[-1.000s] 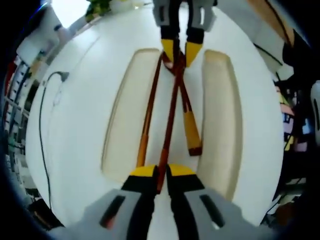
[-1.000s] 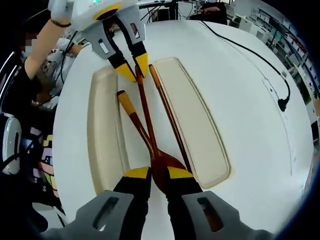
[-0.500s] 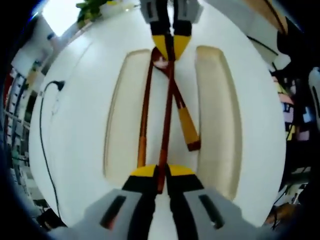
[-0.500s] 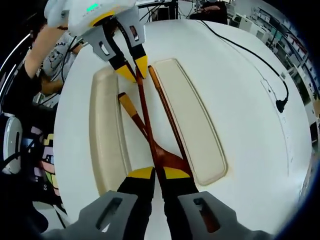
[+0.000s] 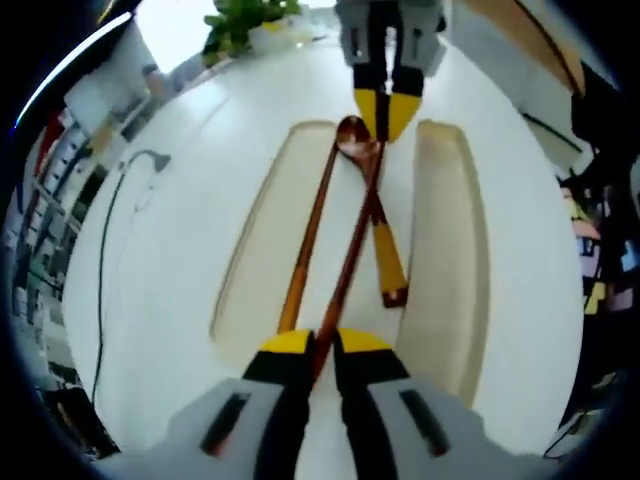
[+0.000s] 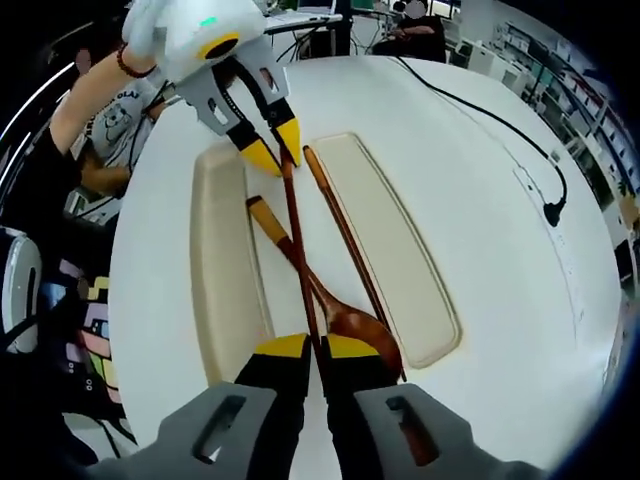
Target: Arrange the utensils inside the cutlery case until each visible utensil rests in its matching compartment.
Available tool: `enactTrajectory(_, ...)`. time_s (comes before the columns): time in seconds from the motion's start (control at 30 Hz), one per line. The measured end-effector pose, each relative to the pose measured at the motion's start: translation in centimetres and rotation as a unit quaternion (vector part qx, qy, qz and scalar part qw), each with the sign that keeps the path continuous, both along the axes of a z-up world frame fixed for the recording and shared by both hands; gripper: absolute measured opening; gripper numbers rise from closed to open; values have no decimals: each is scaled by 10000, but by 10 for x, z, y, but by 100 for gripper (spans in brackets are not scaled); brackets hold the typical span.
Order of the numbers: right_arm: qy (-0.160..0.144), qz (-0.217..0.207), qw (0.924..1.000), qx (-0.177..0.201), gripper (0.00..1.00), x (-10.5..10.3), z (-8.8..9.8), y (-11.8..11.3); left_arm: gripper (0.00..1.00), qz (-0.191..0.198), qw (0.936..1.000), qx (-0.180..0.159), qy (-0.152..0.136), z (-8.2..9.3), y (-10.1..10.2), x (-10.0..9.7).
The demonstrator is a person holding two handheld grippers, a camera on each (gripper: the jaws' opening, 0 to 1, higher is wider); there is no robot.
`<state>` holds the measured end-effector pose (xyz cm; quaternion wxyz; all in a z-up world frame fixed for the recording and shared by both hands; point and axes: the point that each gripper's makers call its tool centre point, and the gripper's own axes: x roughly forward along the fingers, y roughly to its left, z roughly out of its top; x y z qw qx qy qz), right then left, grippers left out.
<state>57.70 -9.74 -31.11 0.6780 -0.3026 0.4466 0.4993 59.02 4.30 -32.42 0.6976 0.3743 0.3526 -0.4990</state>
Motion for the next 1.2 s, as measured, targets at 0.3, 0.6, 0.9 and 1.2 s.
enactTrajectory(0.3, -280, 440, 9985, 170, 2, -5, 12, 5, 7, -439, 9984, 311, -194, 2, 1, -14)
enactTrajectory(0.6, -366, 167, 9991, 113, 2, -13, 27, -4, 6, -729, 9970, 172, -217, 35, -7, -10)
enactTrajectory(0.9, -452, 474, 9976, 222, 2, -52, 37, 0, 6, -874, 9961, 43, 99, 53, -1, -37)
enactTrajectory(1.2, -253, 501, 9983, 127, 2, -57, 19, 10, 7, -720, 9971, 244, 83, 35, 9, -40)
